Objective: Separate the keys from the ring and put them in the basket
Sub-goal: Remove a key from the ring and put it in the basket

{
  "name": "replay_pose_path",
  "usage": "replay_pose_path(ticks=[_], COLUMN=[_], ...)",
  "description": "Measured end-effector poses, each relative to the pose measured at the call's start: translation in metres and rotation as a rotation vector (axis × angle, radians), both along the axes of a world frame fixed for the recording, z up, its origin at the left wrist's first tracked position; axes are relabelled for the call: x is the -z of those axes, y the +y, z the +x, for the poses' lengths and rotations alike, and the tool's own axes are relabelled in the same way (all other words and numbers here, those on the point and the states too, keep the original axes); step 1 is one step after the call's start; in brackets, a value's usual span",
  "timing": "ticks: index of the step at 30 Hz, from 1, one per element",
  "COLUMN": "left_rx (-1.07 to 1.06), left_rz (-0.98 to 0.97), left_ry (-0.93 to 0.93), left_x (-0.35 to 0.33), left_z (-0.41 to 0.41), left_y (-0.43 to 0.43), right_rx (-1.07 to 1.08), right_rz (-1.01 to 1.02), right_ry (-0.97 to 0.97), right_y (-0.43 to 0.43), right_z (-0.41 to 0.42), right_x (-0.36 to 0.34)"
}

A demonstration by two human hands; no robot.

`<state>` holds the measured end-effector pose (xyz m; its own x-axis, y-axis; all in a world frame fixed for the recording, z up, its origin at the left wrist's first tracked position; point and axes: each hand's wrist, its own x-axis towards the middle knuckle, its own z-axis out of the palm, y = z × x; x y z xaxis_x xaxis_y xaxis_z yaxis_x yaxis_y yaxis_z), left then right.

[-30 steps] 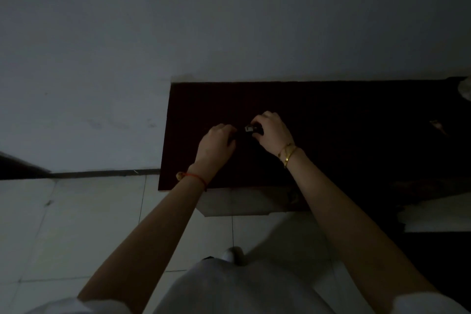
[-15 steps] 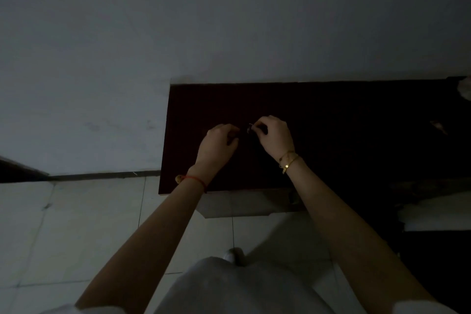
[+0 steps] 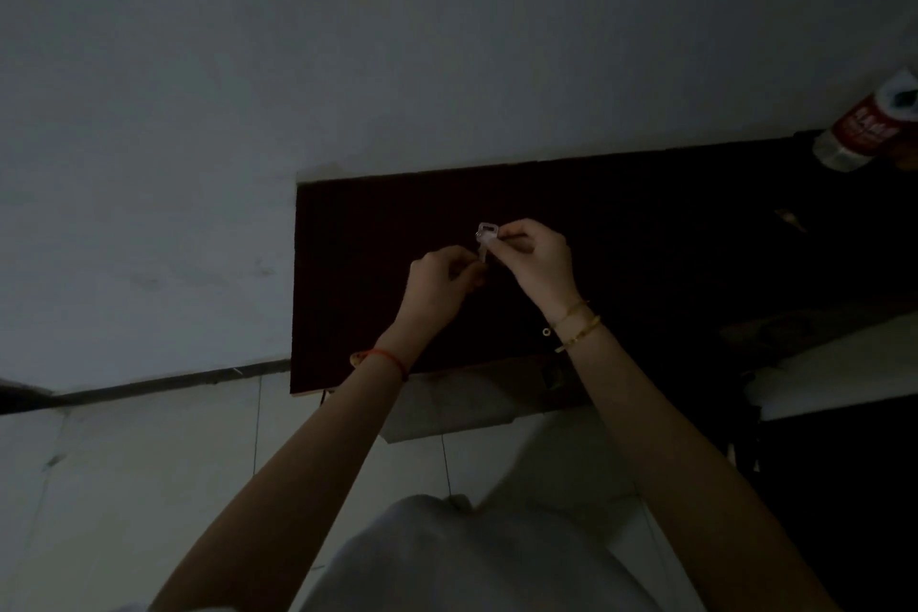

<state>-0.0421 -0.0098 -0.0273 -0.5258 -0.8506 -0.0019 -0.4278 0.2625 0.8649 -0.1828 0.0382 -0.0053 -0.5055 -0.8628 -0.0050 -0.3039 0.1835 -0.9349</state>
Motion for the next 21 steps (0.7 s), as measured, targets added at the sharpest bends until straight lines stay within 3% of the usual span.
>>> replay_pose_path(ticks=[15,21], left_rx=[0.153,0.258], left_rz=[-0.049,-0.054], left_ry=[0.015,0.058], left_x=[-0.017,-0.028], left_z=[-0.033,-0.063], left_y=[0.039,0.067], right_rx=[0.111,0.213], right_rz=[-0.082,-0.09], right_ry=[0.276,0.237], right_y=[0.062,0.102], right_z=[-0.029,-0.054], right_x=[-0.013,-0.019])
